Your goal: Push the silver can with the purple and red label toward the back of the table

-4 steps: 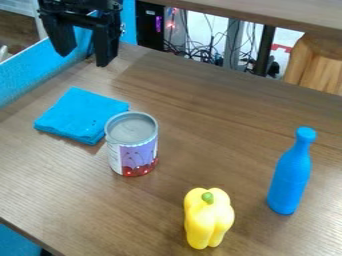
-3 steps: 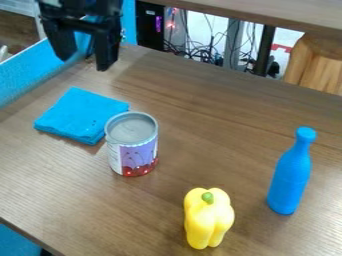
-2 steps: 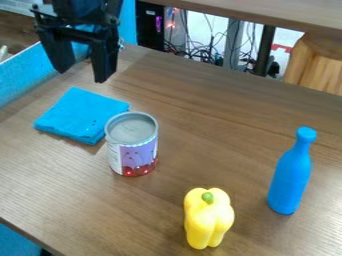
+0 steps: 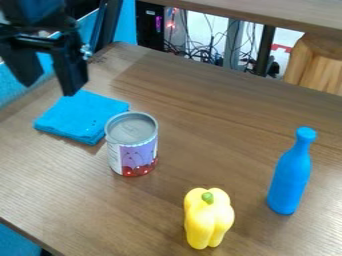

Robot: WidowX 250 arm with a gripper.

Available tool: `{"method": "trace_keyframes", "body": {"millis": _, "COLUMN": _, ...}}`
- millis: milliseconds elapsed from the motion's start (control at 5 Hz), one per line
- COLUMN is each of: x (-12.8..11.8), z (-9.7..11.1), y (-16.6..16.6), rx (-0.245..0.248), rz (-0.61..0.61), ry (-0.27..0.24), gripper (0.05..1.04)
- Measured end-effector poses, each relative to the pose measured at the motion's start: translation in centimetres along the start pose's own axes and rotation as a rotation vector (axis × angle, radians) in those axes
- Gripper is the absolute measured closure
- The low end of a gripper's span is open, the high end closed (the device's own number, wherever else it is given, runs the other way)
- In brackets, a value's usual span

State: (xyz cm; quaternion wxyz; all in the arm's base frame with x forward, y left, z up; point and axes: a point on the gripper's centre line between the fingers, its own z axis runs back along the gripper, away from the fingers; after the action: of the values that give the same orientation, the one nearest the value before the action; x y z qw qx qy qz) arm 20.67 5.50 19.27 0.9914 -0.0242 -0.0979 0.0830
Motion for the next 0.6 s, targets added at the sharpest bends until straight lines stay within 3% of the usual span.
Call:
{"method": "trace_keyframes", "body": {"millis": 200, "x": -3.3, "z": 0.3, "y": 0.6, "rx": -0.042, "rz": 0.020, "ry": -0.015, "gripper": 0.083}}
{"method": "trace_keyframes", "body": {"millis": 400, "x": -5.1, "z": -1.8, "y": 0.7, "rx": -0.076, "rz": 0.020, "ry": -0.017, "gripper": 0.083}}
{"method": "trace_keyframes", "body": {"millis": 600, "x": -5.3, "z": -4.7, "y": 0.1, "rx": -0.062, "rz": 0.043, "ry": -0.036, "gripper": 0.083}}
